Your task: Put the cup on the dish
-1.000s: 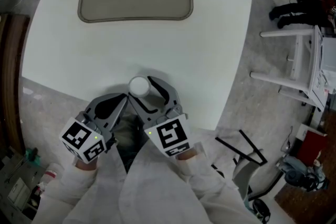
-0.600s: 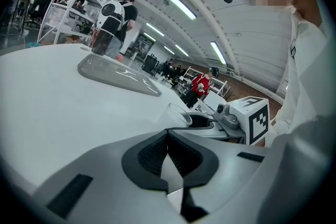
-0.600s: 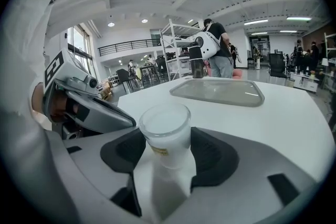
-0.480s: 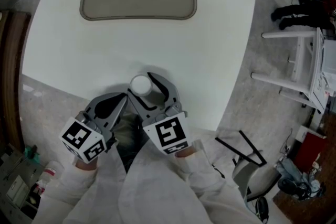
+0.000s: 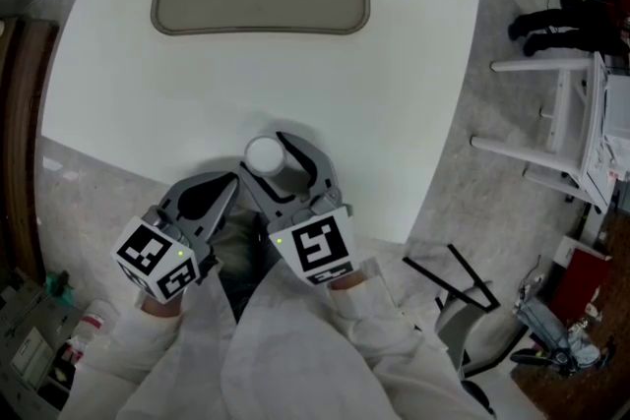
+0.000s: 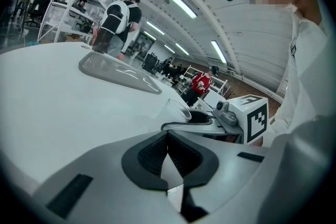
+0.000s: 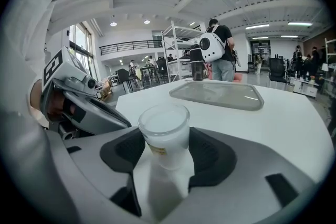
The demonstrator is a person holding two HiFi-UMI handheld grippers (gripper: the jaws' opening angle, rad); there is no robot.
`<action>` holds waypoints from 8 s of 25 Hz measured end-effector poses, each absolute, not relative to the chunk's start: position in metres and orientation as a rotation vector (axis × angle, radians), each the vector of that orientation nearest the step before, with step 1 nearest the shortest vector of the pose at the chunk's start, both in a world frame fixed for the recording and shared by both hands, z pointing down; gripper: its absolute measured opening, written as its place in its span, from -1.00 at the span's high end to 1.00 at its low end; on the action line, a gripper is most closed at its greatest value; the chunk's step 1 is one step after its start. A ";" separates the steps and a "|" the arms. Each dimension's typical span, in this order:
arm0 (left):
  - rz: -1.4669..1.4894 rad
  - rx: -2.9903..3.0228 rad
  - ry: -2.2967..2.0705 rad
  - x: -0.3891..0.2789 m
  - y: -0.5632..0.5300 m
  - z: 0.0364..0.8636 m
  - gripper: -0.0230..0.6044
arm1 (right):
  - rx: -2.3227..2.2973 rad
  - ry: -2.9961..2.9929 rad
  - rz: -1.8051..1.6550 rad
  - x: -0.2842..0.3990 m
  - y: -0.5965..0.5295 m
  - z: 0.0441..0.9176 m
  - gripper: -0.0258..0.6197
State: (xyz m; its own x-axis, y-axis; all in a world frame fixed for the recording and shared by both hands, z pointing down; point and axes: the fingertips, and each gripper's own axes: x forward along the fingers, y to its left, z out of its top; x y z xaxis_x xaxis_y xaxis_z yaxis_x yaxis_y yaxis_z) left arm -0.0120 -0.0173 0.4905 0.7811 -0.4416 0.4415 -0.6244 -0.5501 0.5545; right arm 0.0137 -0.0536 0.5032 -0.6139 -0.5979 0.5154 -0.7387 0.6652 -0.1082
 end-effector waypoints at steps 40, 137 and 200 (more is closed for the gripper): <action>0.289 2.368 -0.921 0.001 -0.053 0.438 0.90 | 1.107 -2.502 0.371 0.049 -0.064 0.437 0.12; 0.342 2.402 -0.804 -0.080 -0.310 0.468 0.90 | 1.322 -2.394 0.431 0.002 -0.367 0.493 0.11; 0.227 2.617 -0.904 0.033 -0.104 0.365 0.90 | 1.120 -2.766 0.392 0.050 -0.120 0.363 0.76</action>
State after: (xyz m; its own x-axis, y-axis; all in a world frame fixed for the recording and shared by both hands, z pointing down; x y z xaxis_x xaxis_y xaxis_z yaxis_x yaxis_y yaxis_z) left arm 0.0333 -0.1039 0.3652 0.7822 -0.5640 0.2646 -0.6221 -0.7299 0.2832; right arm 0.0498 -0.1204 0.3635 -0.7158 -0.6637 0.2170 -0.6979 0.6908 -0.1894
